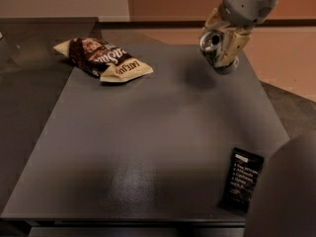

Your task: Place 7up can upright

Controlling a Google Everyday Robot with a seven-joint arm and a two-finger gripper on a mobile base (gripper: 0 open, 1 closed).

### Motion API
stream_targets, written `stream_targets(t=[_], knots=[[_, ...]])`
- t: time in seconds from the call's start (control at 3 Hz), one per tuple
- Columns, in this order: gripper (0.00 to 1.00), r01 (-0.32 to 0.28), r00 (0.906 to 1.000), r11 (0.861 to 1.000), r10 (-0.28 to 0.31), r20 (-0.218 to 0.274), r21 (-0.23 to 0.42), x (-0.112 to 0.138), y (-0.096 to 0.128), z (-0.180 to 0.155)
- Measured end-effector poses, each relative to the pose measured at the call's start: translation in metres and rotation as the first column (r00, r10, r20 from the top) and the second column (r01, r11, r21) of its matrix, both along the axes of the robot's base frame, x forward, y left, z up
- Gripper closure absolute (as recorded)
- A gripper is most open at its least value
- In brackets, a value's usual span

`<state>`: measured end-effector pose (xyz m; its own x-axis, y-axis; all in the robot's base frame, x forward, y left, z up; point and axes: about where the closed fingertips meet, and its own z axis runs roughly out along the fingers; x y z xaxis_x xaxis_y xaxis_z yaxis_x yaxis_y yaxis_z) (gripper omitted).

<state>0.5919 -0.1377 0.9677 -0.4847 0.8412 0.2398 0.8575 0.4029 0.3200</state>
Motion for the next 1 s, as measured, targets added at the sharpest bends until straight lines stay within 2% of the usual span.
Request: stream_targets(t=[0.33, 1.0], knots=[[1.0, 0.016, 0.9991, 0.992, -0.011, -0.04, 0.128, -0.003, 0.01, 0.004], [1.0, 0.011, 0.9978, 0.955, 0.009, -0.065, 0.298, -0.017, 0.03, 0.025]])
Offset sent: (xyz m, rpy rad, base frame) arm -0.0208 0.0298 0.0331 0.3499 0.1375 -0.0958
